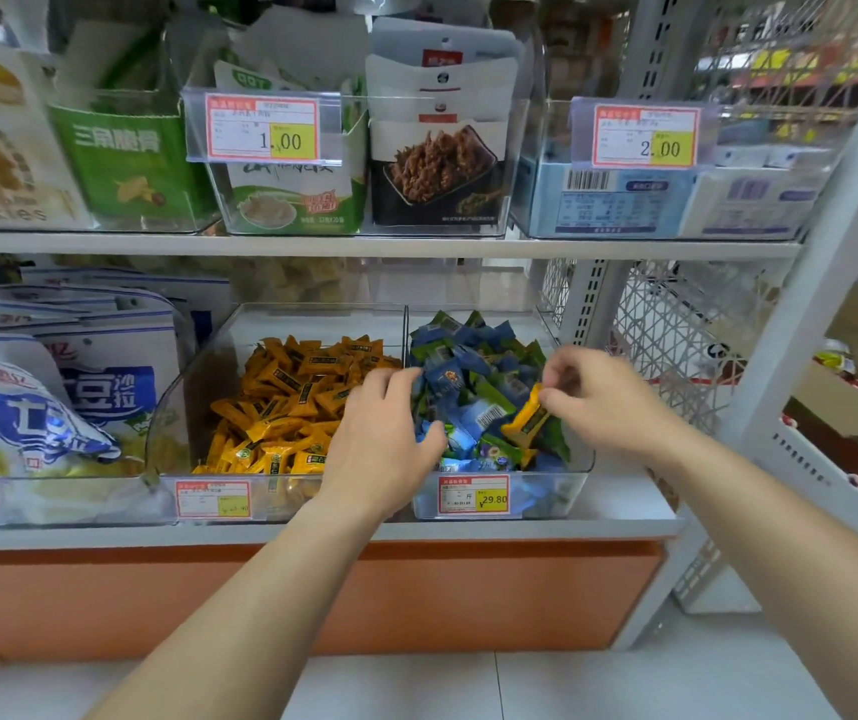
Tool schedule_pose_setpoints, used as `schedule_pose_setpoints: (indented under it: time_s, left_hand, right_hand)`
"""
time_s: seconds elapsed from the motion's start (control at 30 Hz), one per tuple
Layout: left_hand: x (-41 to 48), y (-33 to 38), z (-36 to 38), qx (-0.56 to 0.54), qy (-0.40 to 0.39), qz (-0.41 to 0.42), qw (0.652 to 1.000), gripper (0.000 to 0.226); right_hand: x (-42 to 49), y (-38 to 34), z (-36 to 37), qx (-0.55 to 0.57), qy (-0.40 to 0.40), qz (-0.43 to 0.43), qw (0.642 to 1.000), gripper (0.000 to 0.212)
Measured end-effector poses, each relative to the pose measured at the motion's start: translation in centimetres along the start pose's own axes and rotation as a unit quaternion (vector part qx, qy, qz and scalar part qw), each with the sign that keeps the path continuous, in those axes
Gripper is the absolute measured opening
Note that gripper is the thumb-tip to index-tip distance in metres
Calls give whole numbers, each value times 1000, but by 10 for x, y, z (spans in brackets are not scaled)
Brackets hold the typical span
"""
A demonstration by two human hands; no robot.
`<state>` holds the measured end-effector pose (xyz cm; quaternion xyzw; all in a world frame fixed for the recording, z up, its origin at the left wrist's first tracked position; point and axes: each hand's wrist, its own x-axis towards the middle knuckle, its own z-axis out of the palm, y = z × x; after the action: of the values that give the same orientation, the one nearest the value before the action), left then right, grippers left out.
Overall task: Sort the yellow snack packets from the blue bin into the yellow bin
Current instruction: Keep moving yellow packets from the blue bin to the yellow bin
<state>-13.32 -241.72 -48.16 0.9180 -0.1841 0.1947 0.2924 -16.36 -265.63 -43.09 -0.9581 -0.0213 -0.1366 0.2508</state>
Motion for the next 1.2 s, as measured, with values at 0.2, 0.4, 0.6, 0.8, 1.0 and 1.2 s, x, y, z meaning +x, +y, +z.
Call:
schedule_pose_setpoints:
  time_s: [0.2,0.4,0.6,0.8,1.0,1.2]
  left_hand:
    - [2,43,-7,-185,-53,73,979,51]
    - [-2,32,-3,-91,-45,0,995,26]
    - [-10,4,-9,11,-73,-28,997,30]
    - [-15,-5,-13,-12,-98,-9,995,26]
    - [-16,-7,-12,21,-94,9,995,25]
    - [-16,-5,-13,13,-91,0,996,25]
  right_hand:
    - [-19,-25,-6,411,-3,45,911,12]
    - [-11,8,12,-10,51,-39,998,18]
    - [1,23,32,-258,3,-82,963,16]
    - [18,16,39,-314,-106,-25,943,19]
    - [25,3,53,-359,-132,59,922,8]
    - [15,-2,56,-342,-100,73,931,12]
